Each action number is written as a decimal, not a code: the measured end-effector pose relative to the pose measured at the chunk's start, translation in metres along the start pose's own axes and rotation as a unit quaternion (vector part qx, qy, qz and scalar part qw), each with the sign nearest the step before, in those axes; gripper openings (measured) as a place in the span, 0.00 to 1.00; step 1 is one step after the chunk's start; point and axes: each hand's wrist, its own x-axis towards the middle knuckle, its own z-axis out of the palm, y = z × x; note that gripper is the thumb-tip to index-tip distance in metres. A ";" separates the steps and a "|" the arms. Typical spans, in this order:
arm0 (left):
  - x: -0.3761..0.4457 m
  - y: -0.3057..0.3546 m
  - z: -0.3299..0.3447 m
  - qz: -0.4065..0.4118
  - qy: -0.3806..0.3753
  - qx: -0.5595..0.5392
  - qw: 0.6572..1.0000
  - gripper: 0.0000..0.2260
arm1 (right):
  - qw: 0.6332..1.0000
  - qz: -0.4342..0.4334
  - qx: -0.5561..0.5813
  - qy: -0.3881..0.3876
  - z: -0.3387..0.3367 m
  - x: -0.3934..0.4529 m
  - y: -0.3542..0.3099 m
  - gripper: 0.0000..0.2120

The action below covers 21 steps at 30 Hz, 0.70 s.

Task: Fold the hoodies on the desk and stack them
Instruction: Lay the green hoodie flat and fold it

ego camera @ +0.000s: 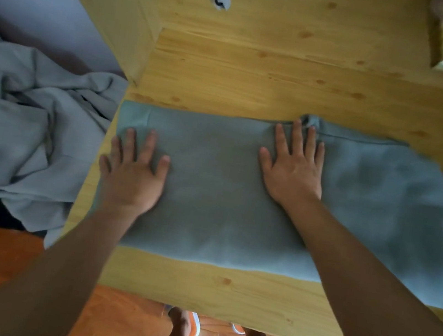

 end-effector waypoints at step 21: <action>-0.082 -0.034 -0.043 -0.191 -0.139 -0.331 0.913 0.22 | 0.797 0.134 0.588 -0.026 -0.032 -0.145 -0.087 0.22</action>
